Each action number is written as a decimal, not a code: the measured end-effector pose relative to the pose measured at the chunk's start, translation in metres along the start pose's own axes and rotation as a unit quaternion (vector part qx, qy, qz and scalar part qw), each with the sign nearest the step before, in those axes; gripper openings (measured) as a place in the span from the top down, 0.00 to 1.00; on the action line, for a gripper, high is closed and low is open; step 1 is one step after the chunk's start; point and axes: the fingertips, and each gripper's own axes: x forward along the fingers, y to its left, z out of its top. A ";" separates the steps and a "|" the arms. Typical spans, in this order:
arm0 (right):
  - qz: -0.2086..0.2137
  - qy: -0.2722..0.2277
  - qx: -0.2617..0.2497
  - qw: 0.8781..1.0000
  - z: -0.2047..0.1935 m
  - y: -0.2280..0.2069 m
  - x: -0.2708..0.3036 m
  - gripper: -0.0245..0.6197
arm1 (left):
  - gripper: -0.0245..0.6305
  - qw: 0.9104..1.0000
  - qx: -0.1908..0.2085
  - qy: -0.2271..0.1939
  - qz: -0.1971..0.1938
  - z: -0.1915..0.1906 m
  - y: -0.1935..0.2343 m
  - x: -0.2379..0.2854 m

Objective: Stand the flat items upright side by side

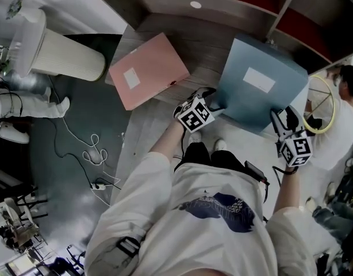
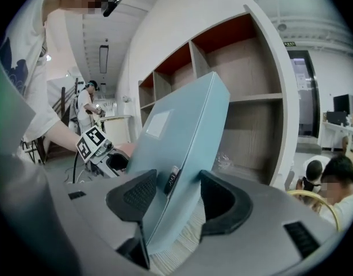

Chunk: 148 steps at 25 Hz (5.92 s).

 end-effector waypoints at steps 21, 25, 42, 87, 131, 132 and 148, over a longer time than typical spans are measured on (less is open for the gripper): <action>-0.017 0.044 -0.146 0.988 0.002 0.034 -0.011 0.66 | 0.49 0.993 0.034 -0.011 0.110 -0.004 0.029 0.004; -0.016 0.048 -0.142 0.989 0.004 0.036 -0.008 0.66 | 0.48 0.992 0.018 -0.019 0.124 -0.004 0.037 -0.008; 0.005 0.047 -0.110 0.993 0.006 0.036 -0.006 0.64 | 0.48 0.969 -0.058 -0.111 0.215 0.060 -0.007 -0.070; 0.169 0.110 -0.089 0.976 0.016 0.090 0.017 0.36 | 0.48 0.989 0.036 -0.112 0.087 0.091 0.034 -0.008; 0.099 0.155 -0.071 0.980 0.010 0.104 -0.004 0.36 | 0.48 0.978 0.174 -0.082 -0.078 0.067 -0.058 -0.042; 0.110 0.160 -0.080 0.978 0.010 0.103 -0.002 0.36 | 0.48 0.979 0.170 -0.080 -0.076 0.063 -0.068 -0.040; 0.193 0.170 -0.097 0.961 0.020 0.111 0.021 0.55 | 0.48 0.992 0.097 -0.072 -0.037 0.070 -0.060 -0.024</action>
